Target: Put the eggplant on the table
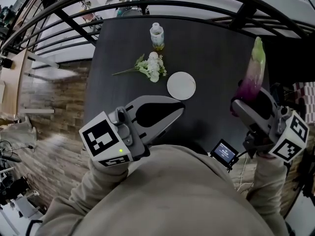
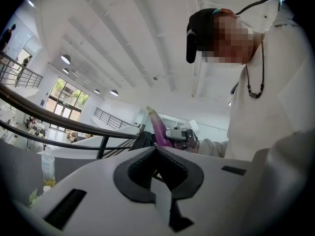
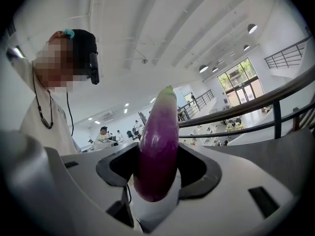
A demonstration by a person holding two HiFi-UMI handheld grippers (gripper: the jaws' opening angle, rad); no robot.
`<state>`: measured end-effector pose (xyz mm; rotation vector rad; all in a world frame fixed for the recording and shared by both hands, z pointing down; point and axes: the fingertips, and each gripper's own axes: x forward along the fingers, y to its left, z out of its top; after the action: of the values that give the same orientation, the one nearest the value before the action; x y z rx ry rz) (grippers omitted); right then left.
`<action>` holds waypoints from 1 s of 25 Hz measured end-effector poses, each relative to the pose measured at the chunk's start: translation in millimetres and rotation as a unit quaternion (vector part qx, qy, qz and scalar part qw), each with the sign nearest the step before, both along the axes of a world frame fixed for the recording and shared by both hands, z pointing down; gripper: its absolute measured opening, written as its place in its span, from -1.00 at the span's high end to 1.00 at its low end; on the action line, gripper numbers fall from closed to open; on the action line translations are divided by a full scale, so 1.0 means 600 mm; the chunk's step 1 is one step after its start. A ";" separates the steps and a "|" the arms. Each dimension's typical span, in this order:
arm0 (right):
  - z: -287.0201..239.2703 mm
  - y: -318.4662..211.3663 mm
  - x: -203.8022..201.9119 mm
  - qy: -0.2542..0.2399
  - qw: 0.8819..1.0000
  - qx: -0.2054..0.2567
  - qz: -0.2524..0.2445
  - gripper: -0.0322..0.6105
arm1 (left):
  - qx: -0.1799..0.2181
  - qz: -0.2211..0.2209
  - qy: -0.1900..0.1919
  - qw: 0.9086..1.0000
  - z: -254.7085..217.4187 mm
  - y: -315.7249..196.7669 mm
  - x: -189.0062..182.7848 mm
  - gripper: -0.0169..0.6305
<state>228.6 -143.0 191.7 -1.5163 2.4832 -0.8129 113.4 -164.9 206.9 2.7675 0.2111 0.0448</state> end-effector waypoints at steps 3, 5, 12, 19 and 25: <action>0.009 -0.004 -0.003 0.003 1.000 -0.003 -0.001 0.11 | -0.002 0.004 -0.001 1.000 0.009 0.001 -0.001 0.93; 0.016 -0.008 -0.006 0.006 1.000 -0.006 -0.003 0.11 | -0.004 0.002 -0.001 1.000 0.014 -0.002 -0.002 0.93; 0.031 -0.014 -0.010 0.006 1.000 -0.019 -0.013 0.11 | -0.015 -0.010 -0.001 1.000 0.024 0.000 -0.008 0.93; 0.064 -0.048 -0.024 0.011 0.999 -0.041 -0.033 0.12 | -0.034 -0.039 -0.010 0.999 0.049 -0.013 -0.031 0.93; 0.088 -0.078 -0.030 0.026 0.998 -0.055 -0.033 0.12 | -0.045 -0.072 -0.016 0.996 0.062 -0.025 -0.062 0.93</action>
<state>210.7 -189.6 244.7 -1.5157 2.5778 -0.9486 76.4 -180.2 244.4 2.6823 0.0033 0.0425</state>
